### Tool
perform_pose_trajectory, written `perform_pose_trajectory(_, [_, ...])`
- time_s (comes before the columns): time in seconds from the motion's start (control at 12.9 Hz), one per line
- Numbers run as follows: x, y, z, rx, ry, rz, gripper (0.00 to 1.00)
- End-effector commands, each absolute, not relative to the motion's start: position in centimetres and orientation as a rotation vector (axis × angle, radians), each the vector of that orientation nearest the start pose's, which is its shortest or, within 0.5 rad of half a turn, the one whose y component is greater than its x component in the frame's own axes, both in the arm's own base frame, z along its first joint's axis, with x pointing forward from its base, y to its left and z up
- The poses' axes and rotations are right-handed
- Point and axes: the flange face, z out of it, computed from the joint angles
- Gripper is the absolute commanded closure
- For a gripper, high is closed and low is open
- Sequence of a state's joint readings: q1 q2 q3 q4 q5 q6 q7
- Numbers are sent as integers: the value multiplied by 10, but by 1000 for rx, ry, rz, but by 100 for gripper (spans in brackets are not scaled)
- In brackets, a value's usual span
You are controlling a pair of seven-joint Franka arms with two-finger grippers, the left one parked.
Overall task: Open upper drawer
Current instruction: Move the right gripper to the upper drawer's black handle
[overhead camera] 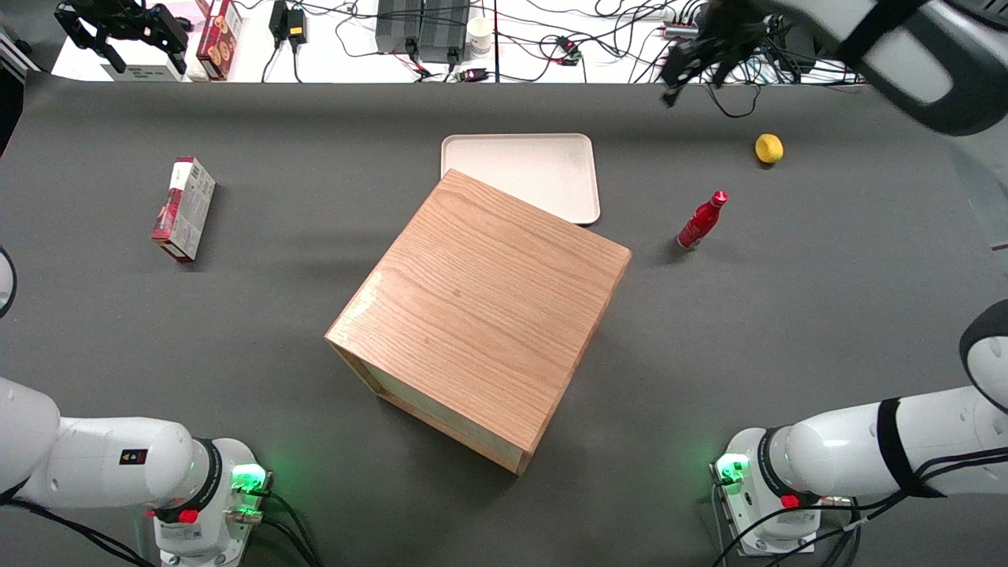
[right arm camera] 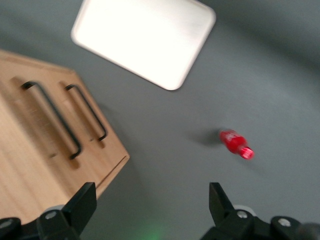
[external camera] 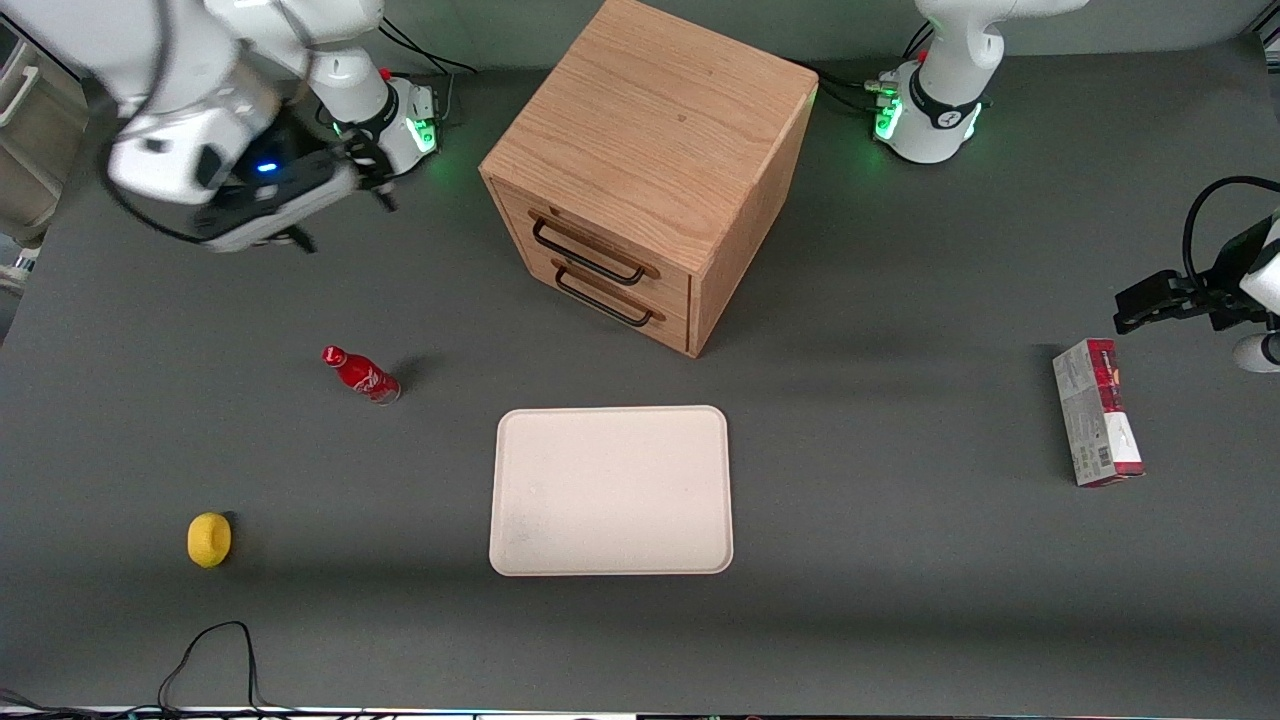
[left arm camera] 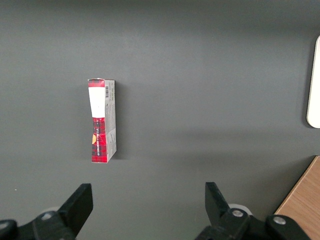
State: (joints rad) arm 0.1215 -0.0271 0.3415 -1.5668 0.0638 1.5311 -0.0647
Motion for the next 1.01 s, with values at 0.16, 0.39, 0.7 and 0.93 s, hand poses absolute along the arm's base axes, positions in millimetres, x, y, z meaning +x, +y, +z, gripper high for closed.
perform_pose_trajectory(0.16, [461,325,623,-2894,-1110,116,0])
perform_pose_trajectory(0.39, [461,343,600,-2750,-1249,201,0])
perform_pose_trajectory(0.7, [484,357,555,-2535,-1336,259,0])
perform_pose_trajectory(0.93, [489,360,539,-2481,-1402,250,0])
